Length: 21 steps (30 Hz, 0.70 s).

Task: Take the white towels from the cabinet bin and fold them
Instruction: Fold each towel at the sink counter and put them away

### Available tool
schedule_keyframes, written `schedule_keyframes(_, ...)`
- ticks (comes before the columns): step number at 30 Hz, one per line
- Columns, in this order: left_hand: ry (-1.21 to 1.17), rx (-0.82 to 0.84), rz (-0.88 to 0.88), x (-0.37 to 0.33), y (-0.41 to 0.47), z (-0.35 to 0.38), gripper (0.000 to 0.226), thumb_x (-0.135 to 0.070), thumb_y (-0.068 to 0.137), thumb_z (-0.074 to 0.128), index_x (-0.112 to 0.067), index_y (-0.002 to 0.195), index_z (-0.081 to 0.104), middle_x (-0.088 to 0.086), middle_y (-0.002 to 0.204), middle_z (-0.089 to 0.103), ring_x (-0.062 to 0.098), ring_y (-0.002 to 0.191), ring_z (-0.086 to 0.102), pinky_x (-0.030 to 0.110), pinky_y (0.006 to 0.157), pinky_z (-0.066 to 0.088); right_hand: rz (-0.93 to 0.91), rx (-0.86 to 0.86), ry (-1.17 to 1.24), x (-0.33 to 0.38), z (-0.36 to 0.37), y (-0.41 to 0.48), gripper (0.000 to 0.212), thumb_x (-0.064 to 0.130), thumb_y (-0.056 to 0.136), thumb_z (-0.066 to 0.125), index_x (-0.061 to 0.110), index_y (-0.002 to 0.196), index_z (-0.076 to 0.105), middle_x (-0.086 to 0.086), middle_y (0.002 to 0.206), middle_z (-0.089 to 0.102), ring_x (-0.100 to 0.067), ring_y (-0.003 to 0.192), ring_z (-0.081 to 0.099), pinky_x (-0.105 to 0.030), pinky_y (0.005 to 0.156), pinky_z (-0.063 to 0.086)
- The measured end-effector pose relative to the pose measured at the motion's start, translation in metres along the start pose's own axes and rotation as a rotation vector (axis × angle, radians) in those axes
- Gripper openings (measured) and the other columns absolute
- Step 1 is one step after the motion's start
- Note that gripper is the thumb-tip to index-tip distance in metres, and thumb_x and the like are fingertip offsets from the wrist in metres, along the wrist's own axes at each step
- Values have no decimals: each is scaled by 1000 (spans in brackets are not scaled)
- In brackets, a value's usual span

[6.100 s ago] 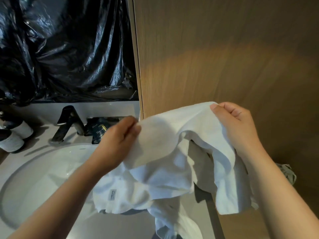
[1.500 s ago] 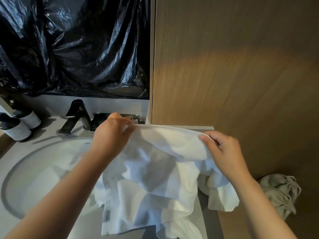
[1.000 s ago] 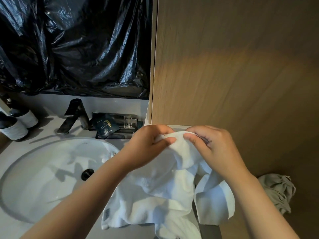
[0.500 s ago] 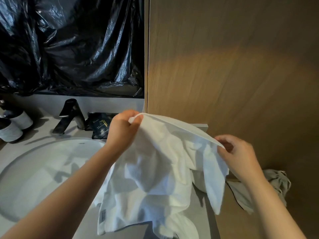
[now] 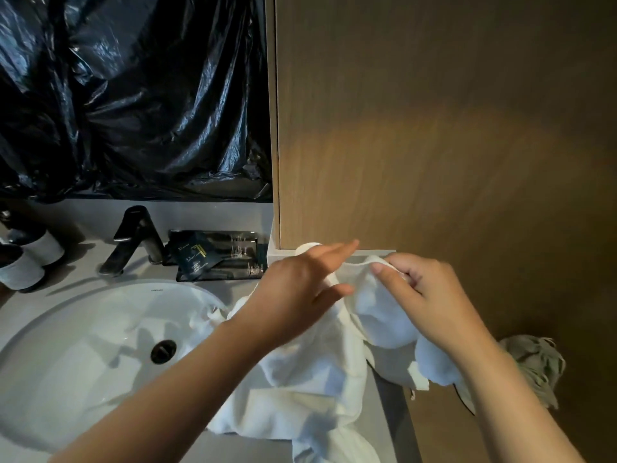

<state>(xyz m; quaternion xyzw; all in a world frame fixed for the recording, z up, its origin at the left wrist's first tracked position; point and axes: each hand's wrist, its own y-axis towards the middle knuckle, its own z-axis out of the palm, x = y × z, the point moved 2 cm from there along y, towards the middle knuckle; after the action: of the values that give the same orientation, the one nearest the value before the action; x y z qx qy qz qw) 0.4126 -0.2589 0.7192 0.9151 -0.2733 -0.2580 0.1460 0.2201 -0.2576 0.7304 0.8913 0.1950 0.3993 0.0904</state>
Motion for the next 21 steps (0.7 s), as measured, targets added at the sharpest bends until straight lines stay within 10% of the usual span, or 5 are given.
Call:
schedule_keyframes(7,-165,-61,-106,13,8,-13,26,-31,93,48,-18,87,68,-2,77,66,19,72,61,35,66,49,27,28,40,5,-8,2,22,28,89,70,26,67,64,10,62,59,-6,60,52,-22,56,36)
schedule_keyframes(14,-120,-135,-463,62,13,-2,18,-18,96,52,-10,95,69,5,89,67,25,85,58,31,73,39,283,64,-7,-35,-34,-20,19,33,87,69,22,72,71,-2,64,62,-29,66,57,-33,56,40)
schedule_keyframes(21,-330,-231,-592,46,26,2,22,-19,93,59,-19,114,63,-5,107,58,8,95,49,8,71,32,389,-122,527,-7,-19,-24,16,11,93,61,20,100,72,-30,62,33,-23,47,30,-22,39,32)
